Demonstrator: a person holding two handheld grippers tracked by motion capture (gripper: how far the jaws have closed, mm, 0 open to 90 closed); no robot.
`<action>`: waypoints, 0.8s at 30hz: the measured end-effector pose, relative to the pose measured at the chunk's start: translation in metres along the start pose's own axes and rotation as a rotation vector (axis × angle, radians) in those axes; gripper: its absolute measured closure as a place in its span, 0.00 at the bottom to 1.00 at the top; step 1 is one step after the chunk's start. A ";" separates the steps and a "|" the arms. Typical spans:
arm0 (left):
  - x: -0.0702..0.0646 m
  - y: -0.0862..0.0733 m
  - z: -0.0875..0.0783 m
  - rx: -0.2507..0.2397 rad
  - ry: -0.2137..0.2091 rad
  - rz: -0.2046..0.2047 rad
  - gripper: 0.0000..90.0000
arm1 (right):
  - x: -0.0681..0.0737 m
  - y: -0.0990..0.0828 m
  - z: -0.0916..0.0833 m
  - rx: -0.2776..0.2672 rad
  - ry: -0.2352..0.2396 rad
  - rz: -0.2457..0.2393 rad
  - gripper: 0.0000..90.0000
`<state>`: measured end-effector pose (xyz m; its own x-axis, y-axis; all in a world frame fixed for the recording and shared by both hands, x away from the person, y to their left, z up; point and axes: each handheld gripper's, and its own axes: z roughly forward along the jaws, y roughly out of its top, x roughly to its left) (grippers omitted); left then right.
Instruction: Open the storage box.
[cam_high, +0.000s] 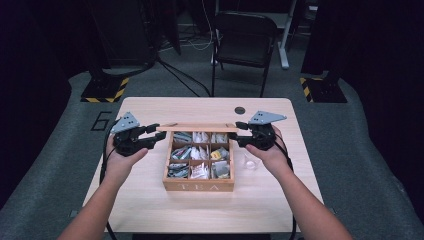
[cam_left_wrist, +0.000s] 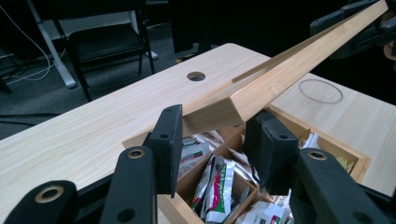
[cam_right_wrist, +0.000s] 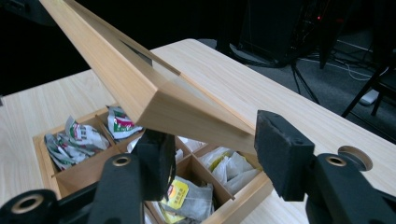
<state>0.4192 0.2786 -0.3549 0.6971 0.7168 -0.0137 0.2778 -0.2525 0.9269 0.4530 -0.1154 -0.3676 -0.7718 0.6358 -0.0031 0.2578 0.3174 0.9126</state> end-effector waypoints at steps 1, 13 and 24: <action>0.001 0.001 0.000 0.002 -0.003 -0.001 0.63 | -0.001 0.001 0.001 0.000 0.001 0.007 0.55; 0.013 0.004 0.010 -0.041 0.011 -0.028 0.62 | -0.013 0.012 0.004 -0.013 0.012 0.056 0.59; 0.022 0.000 0.025 -0.017 0.027 -0.034 0.58 | -0.017 0.017 0.005 -0.014 0.009 0.063 0.60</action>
<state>0.4512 0.2780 -0.3649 0.6693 0.7422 -0.0351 0.2898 -0.2172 0.9321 0.4735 -0.1169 -0.3543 -0.7596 0.6477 0.0587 0.2981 0.2666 0.9166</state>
